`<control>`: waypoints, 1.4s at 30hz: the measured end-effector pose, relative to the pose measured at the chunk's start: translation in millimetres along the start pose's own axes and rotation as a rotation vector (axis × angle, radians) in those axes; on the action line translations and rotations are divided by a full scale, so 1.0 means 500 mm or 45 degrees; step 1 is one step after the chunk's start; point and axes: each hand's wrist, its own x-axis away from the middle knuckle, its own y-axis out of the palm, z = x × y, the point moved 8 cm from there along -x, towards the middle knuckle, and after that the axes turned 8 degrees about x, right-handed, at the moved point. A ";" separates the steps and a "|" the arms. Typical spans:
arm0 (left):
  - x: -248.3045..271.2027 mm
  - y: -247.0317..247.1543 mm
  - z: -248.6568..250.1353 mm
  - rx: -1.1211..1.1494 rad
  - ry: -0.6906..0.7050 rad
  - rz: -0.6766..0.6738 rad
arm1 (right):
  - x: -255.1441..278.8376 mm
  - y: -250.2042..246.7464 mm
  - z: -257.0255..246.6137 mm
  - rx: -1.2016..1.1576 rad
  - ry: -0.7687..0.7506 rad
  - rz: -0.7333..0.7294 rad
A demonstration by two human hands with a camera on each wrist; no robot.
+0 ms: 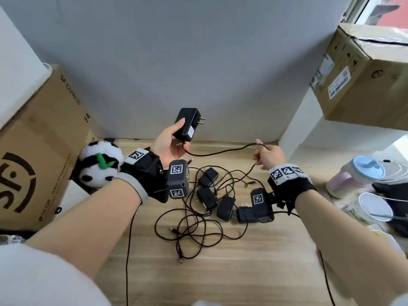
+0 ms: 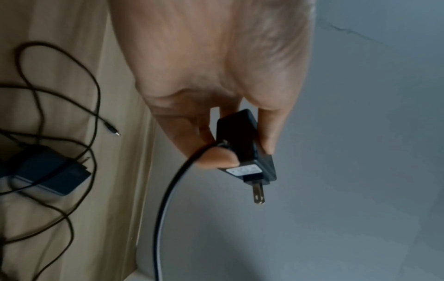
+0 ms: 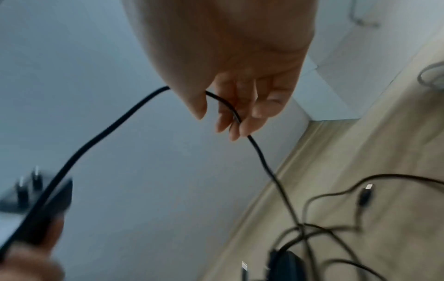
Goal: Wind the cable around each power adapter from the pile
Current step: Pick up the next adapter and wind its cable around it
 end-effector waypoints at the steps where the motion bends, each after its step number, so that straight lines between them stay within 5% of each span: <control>1: 0.002 0.001 0.009 -0.002 0.015 0.003 | -0.010 -0.018 -0.013 -0.140 0.051 0.012; 4: 0.000 -0.016 0.025 0.024 0.068 0.062 | -0.023 -0.076 -0.068 -0.291 0.014 0.060; 9: -0.006 -0.049 0.022 0.066 0.085 0.175 | 0.035 -0.189 -0.237 -0.253 -0.611 0.346; 14: -0.008 -0.063 0.020 0.044 0.116 0.234 | 0.092 -0.233 -0.341 -0.399 -0.837 0.222; 18: -0.013 -0.053 0.015 -0.057 0.118 0.193 | 0.076 -0.166 -0.333 -0.089 -0.737 -0.076; 22: -0.022 -0.023 0.016 -0.067 0.147 0.045 | 0.040 -0.058 -0.231 0.806 -0.612 -0.416; 24: -0.025 -0.009 0.015 -0.083 0.133 -0.016 | 0.048 -0.013 -0.184 1.023 -0.557 -0.564; 30: -0.020 0.054 -0.013 -0.281 0.062 -0.218 | 0.131 0.115 -0.169 0.309 -0.463 -0.957; 37: -0.016 0.091 -0.016 -0.237 0.091 -0.306 | 0.173 0.214 -0.137 0.085 -0.447 -1.268; 42: -0.001 0.078 0.008 -0.329 0.081 -0.324 | 0.111 0.163 -0.093 -0.240 -0.153 -1.120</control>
